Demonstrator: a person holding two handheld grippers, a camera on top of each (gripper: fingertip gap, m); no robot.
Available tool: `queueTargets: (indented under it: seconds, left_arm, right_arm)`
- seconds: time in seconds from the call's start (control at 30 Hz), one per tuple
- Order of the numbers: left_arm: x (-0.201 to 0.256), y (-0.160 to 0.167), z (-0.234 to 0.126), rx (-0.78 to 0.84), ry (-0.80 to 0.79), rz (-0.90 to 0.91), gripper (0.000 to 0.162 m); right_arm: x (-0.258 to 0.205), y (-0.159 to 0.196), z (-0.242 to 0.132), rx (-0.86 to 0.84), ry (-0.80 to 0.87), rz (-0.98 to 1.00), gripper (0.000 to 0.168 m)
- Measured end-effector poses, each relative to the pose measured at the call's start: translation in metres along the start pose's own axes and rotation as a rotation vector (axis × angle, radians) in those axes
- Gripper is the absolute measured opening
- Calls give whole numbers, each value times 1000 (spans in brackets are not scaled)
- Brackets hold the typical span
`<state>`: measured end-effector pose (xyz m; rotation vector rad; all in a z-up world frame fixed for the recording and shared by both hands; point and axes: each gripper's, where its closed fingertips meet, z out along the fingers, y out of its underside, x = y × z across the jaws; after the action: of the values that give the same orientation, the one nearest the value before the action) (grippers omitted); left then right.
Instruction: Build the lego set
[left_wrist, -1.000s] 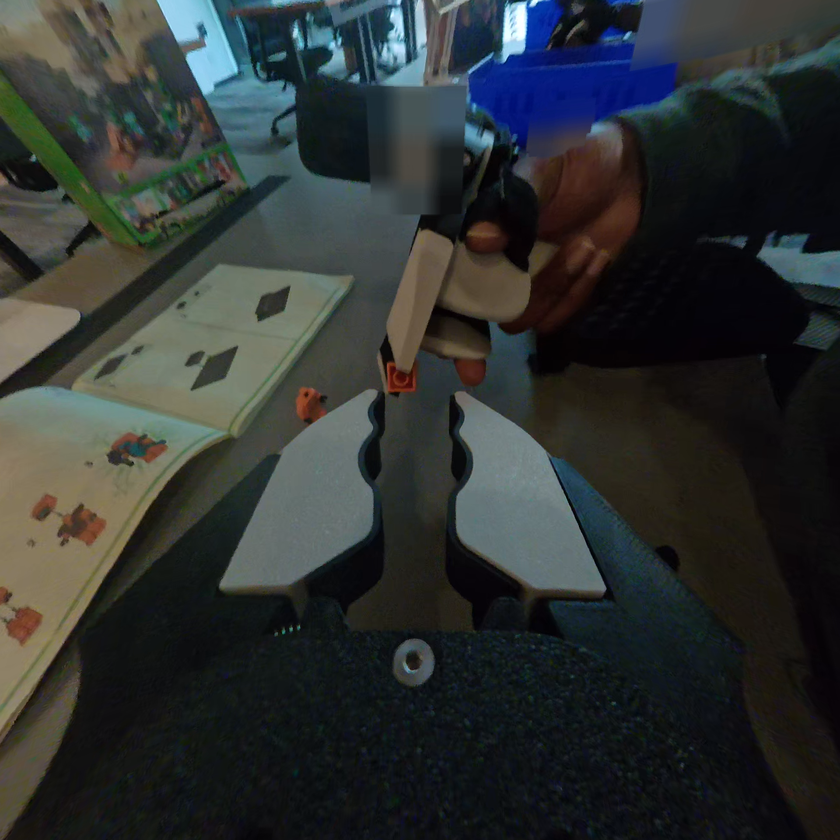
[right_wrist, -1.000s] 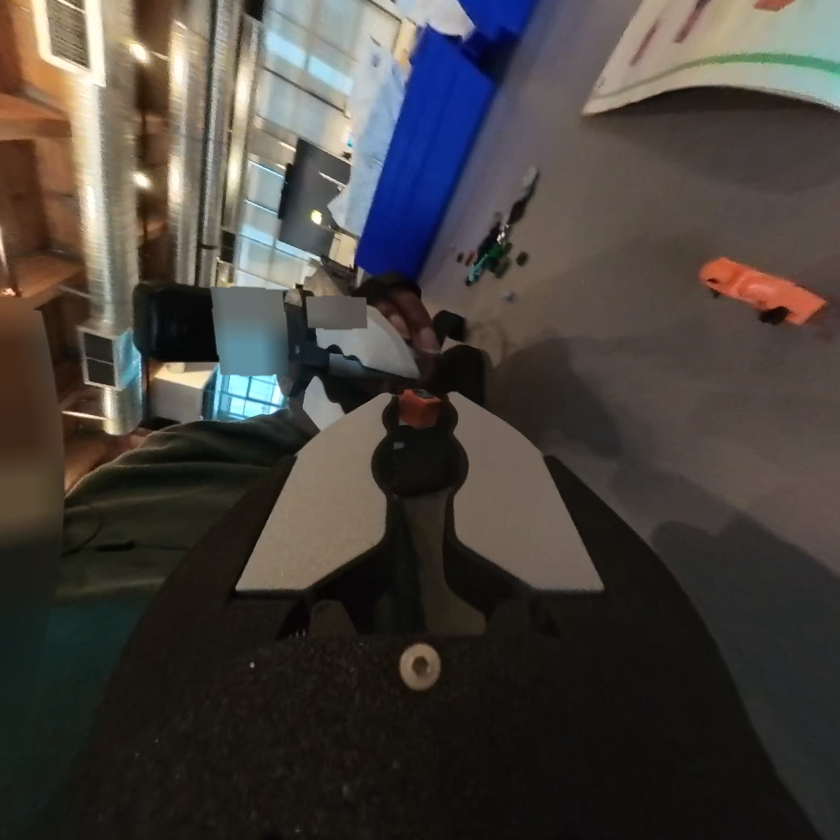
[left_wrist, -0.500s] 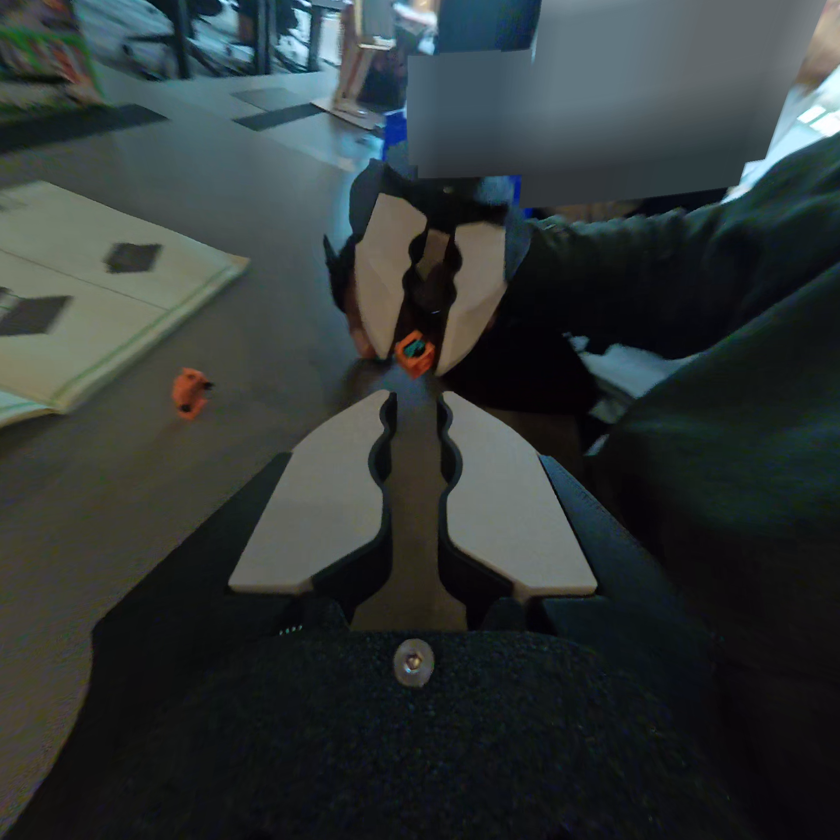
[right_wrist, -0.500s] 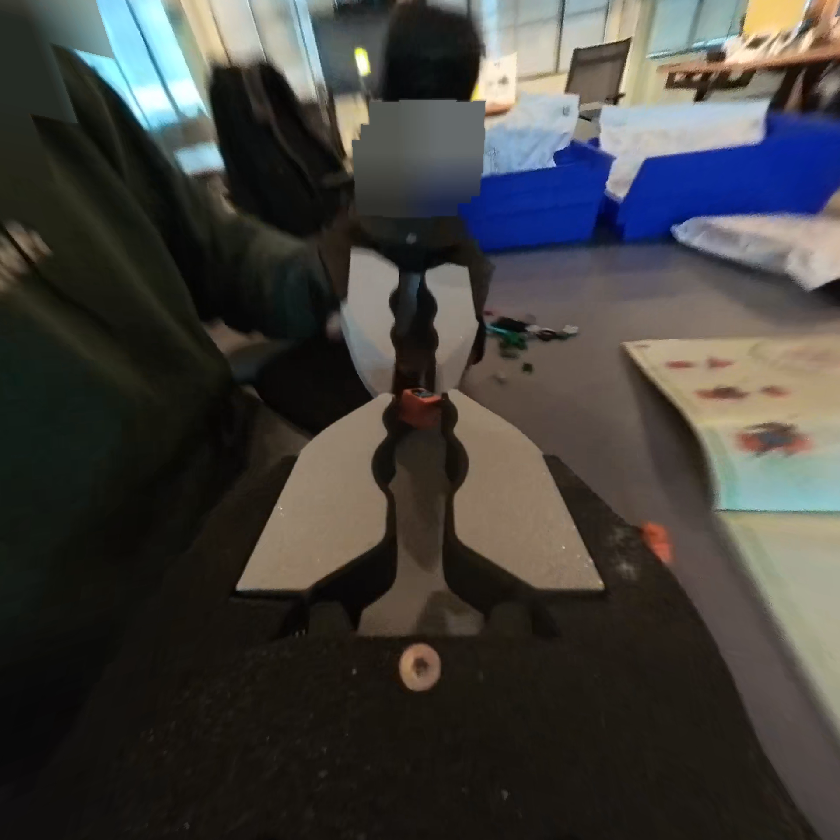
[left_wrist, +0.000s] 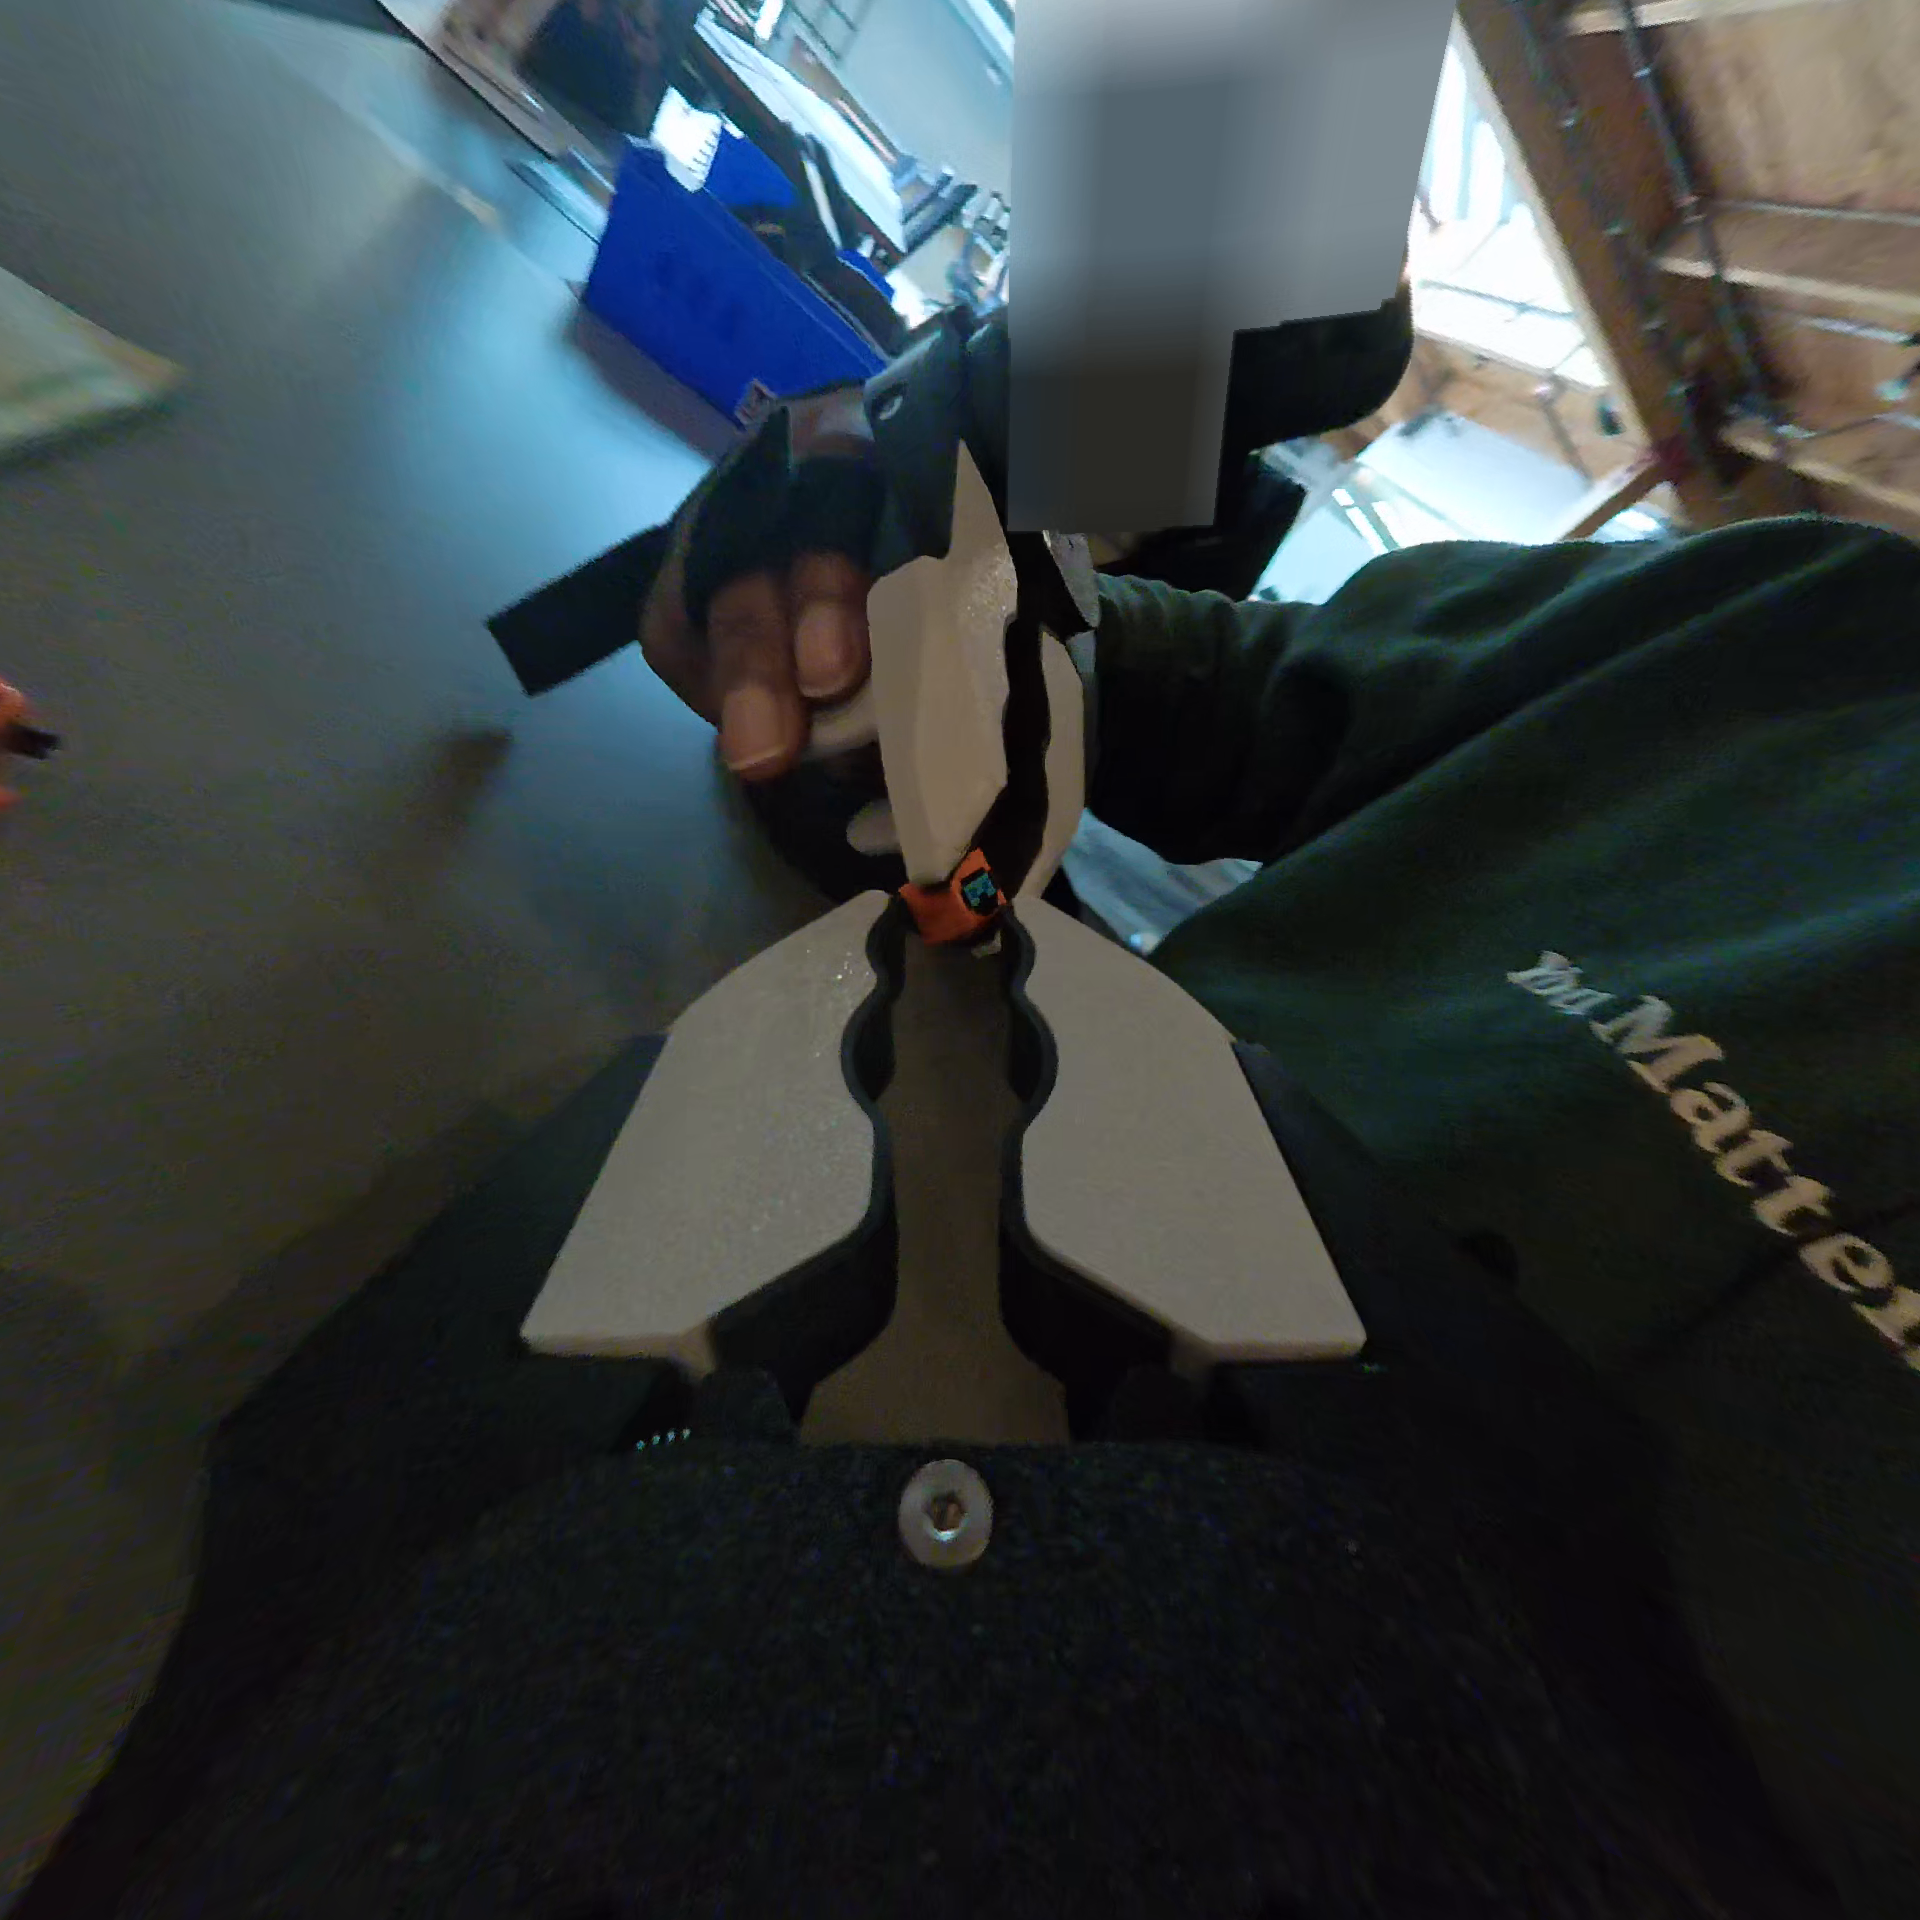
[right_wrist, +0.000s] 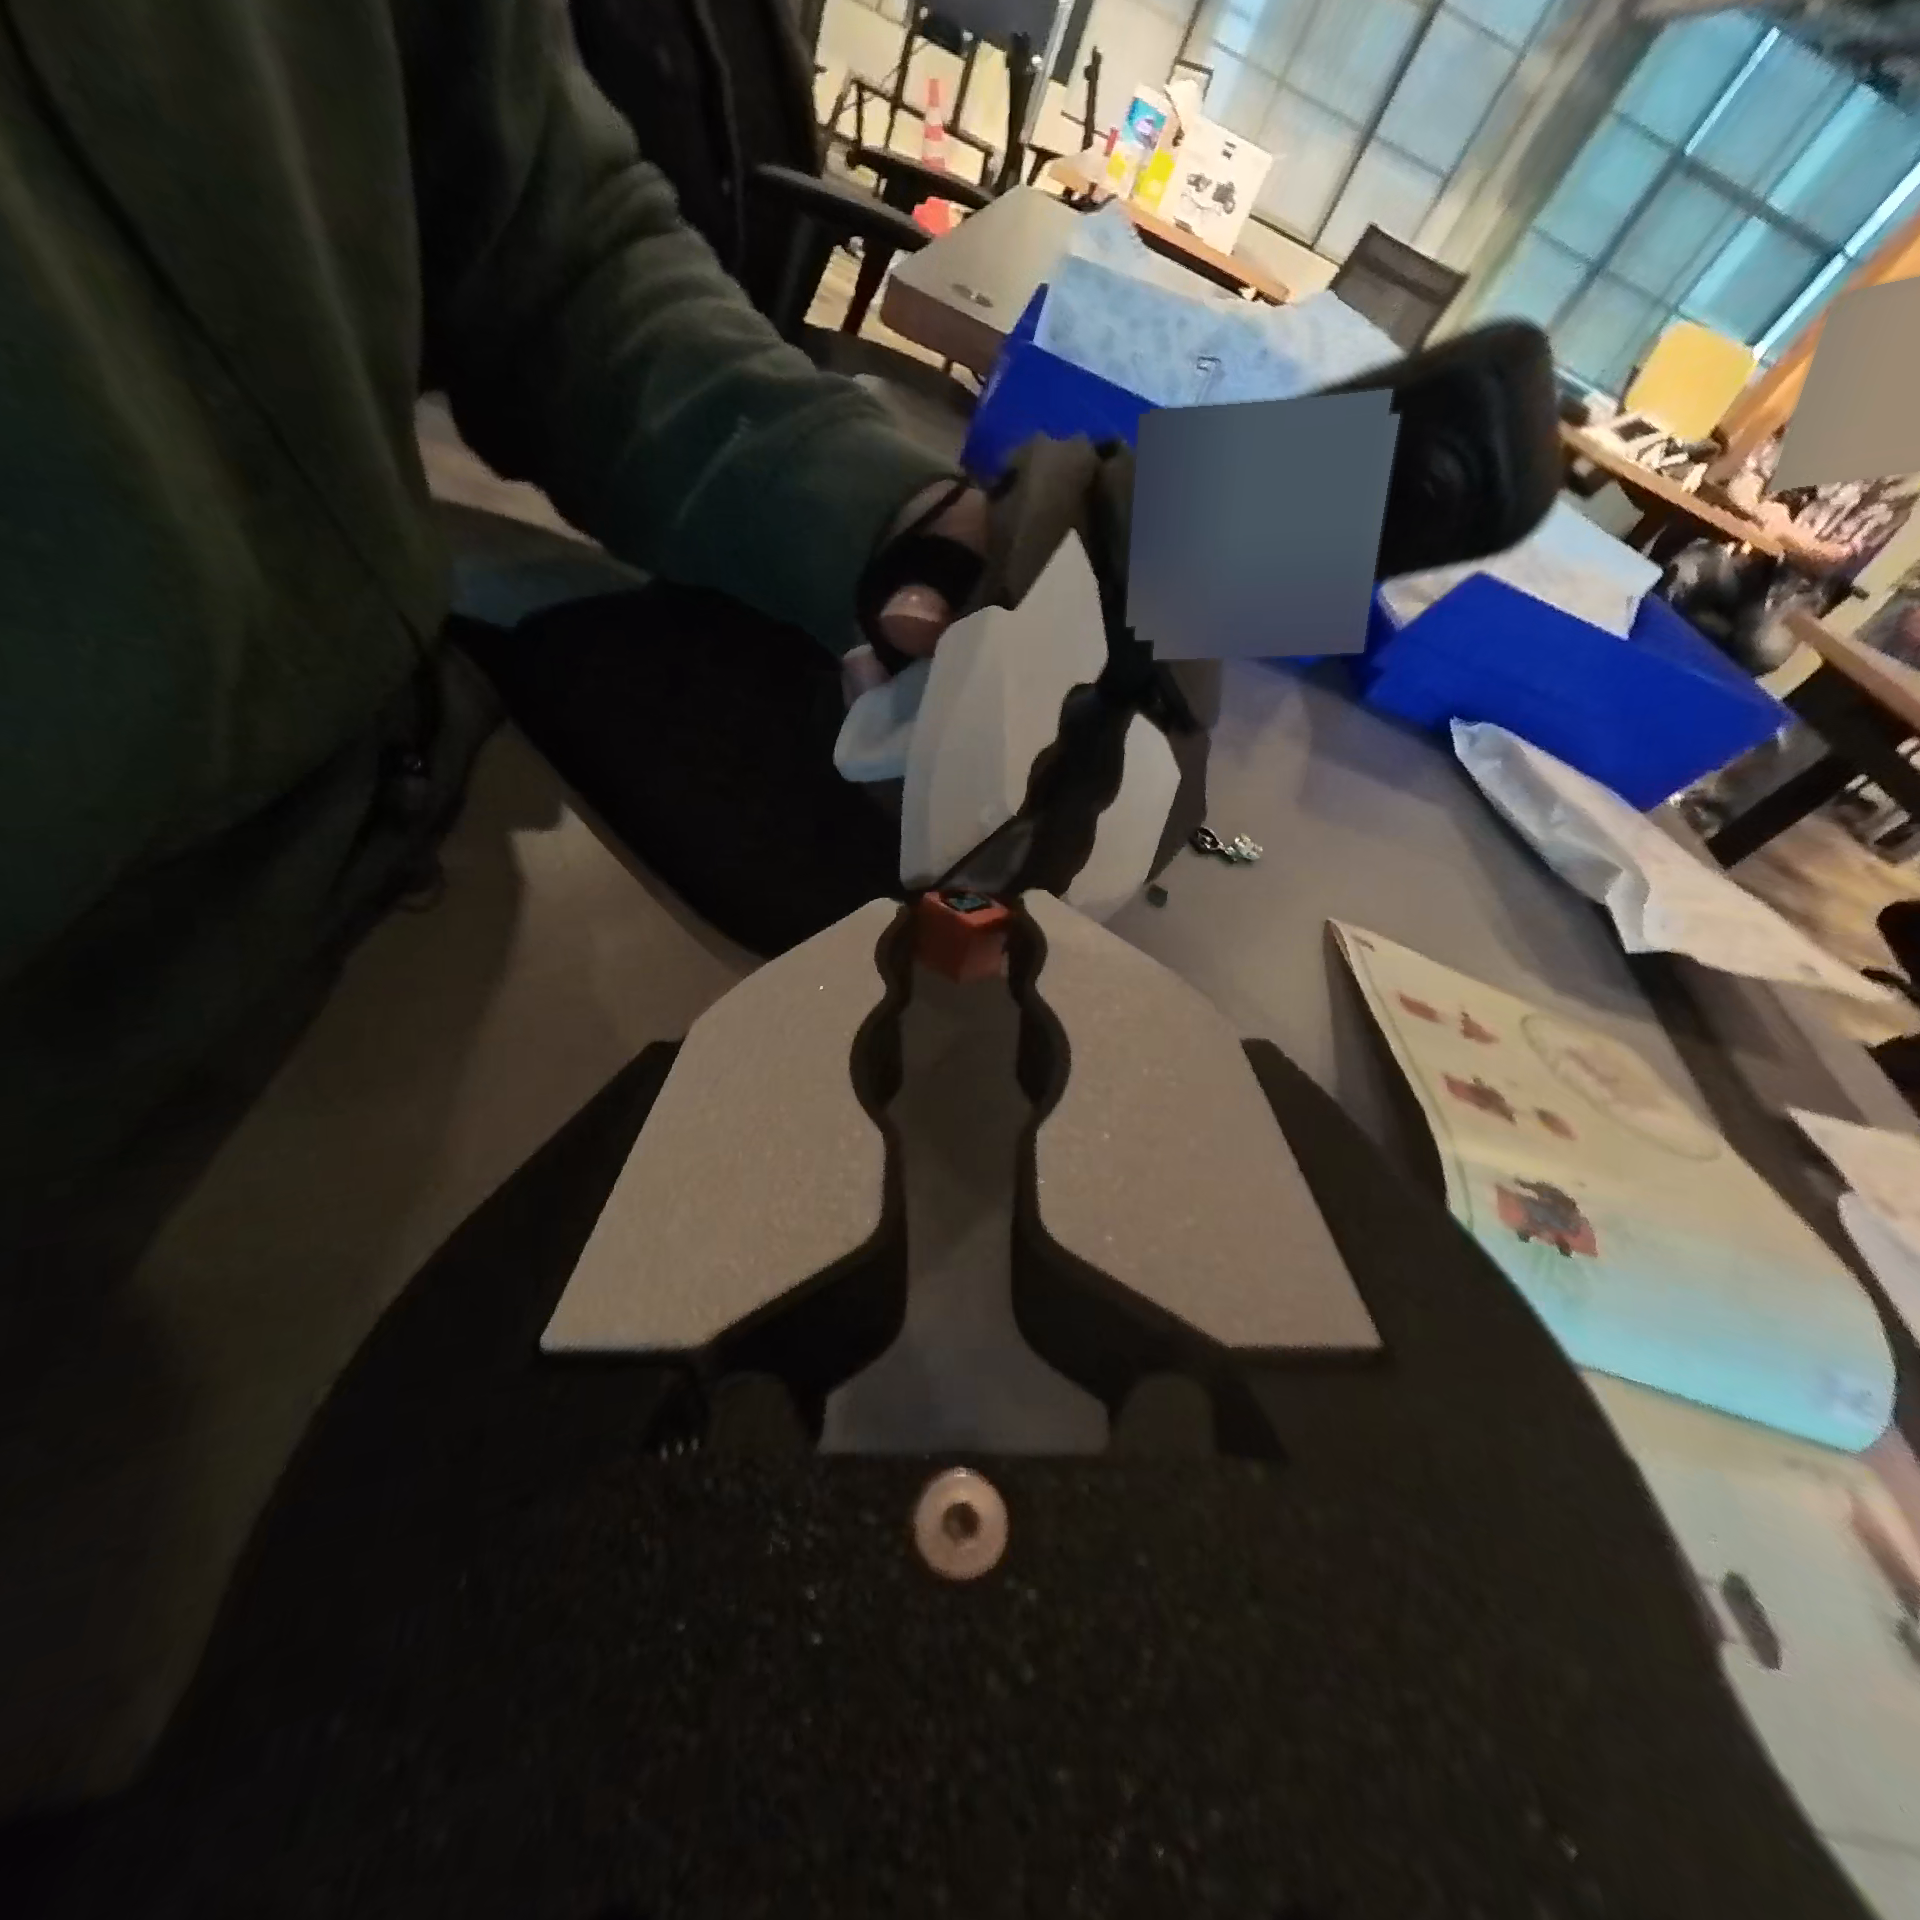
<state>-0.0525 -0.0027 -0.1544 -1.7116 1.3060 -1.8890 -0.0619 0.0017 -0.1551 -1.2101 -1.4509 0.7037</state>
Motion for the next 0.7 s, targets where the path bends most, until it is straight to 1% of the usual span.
queueTargets:
  seconds: [0.17, 0.33, 0.43, 0.6, 0.7]
  left_arm:
    - [5, 2, 1, 4, 92, -93, 17]
    - [6, 2, 1, 6, 117, -142, 16]
    - [2, 1, 1, 1, 90, -127, 16]
    - [-8, -8, -3, 59, 4, -72, 15]
    - [-14, -16, -7, 94, -68, -5, 15]
  right_arm:
    - [-7, -2, 4, -20, -24, -73, 17]
    - [-8, -2, 4, -36, -27, -109, 17]
    - [-6, 0, 4, -43, -18, -108, 17]
    - [8, 7, 1, -79, 38, -48, 17]
    - [17, 15, -2, -124, 72, 48, 26]
